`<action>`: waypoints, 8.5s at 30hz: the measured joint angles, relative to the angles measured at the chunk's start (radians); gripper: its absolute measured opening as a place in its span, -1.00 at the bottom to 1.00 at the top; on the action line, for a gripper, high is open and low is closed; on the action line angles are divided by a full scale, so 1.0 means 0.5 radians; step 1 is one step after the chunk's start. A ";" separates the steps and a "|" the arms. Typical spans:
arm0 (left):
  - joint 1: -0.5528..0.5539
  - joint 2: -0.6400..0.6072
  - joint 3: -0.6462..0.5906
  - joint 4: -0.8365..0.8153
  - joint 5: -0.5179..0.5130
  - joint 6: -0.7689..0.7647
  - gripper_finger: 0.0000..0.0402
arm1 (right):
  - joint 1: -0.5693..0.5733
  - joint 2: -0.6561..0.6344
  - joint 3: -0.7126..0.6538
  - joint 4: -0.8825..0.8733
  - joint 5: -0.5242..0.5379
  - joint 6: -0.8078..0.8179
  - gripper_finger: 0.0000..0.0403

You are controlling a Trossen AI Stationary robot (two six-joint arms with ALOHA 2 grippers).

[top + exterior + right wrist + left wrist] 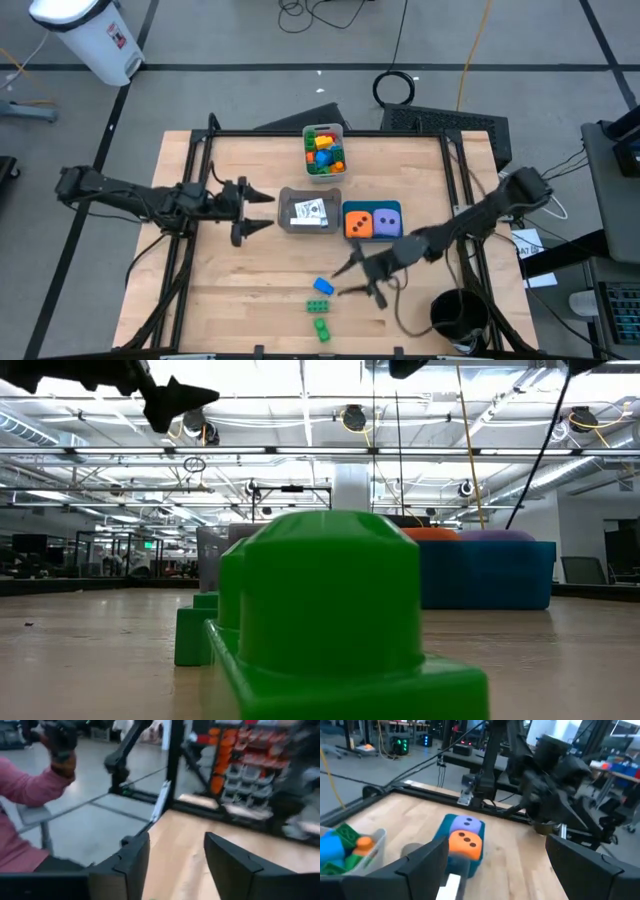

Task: Pick & Place Toys
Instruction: Put the blue game piece into the gray bin, then put the green game piece into the gray bin

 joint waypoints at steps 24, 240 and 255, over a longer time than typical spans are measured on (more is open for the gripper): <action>-0.277 0.196 -0.104 0.099 0.040 -0.963 0.69 | 0.130 1.034 1.358 -2.110 0.641 0.804 0.33; -0.721 2.316 1.277 -0.546 -0.334 -0.850 0.69 | 0.282 -0.130 0.231 -0.492 0.330 0.352 0.45; -0.762 2.315 1.278 -0.529 -0.297 -0.763 0.69 | 0.273 -0.130 0.231 -0.515 0.556 0.345 0.45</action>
